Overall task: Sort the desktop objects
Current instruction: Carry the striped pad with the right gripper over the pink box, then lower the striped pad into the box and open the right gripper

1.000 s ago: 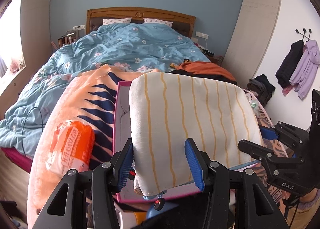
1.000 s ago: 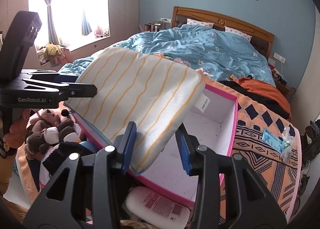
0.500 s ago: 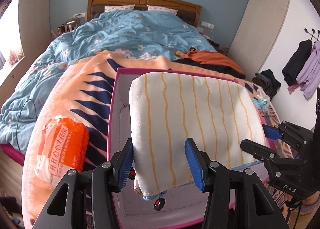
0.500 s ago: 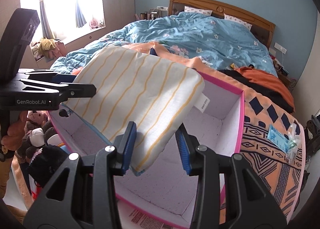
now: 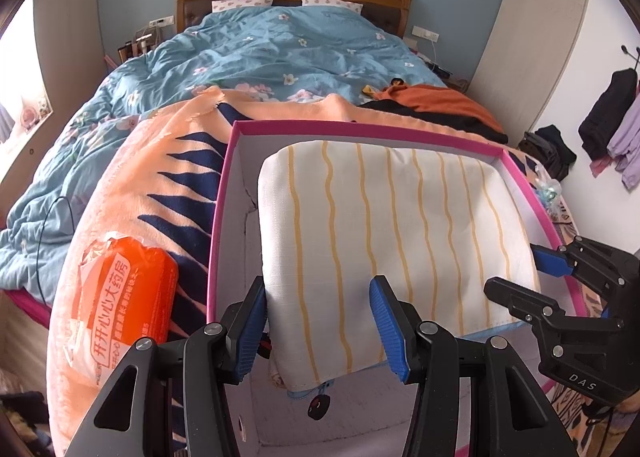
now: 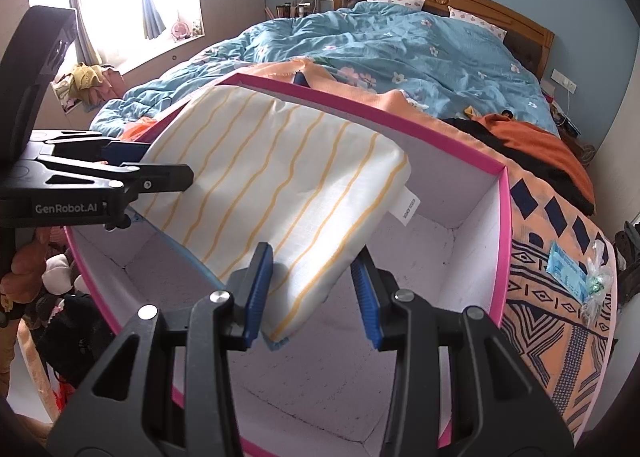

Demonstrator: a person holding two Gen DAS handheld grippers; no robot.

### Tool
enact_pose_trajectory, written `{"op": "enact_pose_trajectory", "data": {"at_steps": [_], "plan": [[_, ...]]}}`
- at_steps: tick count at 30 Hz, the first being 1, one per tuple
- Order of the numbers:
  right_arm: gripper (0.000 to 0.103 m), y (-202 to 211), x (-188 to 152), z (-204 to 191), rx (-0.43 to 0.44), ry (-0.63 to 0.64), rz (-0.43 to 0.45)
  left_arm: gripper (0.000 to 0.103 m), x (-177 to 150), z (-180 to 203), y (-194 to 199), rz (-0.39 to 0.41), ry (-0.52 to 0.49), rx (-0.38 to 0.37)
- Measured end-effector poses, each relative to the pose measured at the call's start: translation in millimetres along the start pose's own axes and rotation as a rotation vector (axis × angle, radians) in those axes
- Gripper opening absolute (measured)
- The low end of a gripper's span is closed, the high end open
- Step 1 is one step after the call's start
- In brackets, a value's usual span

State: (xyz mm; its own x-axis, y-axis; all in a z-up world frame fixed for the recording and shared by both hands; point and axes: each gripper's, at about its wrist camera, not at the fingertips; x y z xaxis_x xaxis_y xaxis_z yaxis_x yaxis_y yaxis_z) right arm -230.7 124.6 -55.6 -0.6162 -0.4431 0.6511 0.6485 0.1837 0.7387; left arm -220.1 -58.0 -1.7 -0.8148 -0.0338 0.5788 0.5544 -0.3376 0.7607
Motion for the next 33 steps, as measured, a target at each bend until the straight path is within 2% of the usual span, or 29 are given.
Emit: {"op": "enact_pose_trajectory", "data": {"at_steps": [21, 33], "plan": [[0.043, -28.7, 4.0, 1.8, -0.016, 0.013, -0.124, 0.052, 3.7, 11.9, -17.2, -0.057, -0.057, 0.099], [0.043, -42.1, 11.5, -1.4, -0.041, 0.039, -0.214, 0.052, 4.6, 13.8, -20.2, -0.054, -0.061, 0.12]]}}
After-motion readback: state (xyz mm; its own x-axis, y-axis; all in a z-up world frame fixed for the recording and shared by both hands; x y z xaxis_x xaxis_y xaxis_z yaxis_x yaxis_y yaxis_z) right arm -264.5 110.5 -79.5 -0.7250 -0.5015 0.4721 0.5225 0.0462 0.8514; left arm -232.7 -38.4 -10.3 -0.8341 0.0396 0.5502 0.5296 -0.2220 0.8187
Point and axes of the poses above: each gripper's, at about its wrist camera, not at the fingertips, and y roughly against the way its jaws point, z to its right, x to its top, and after that the axes turned 12 degrees about -x, right-handed
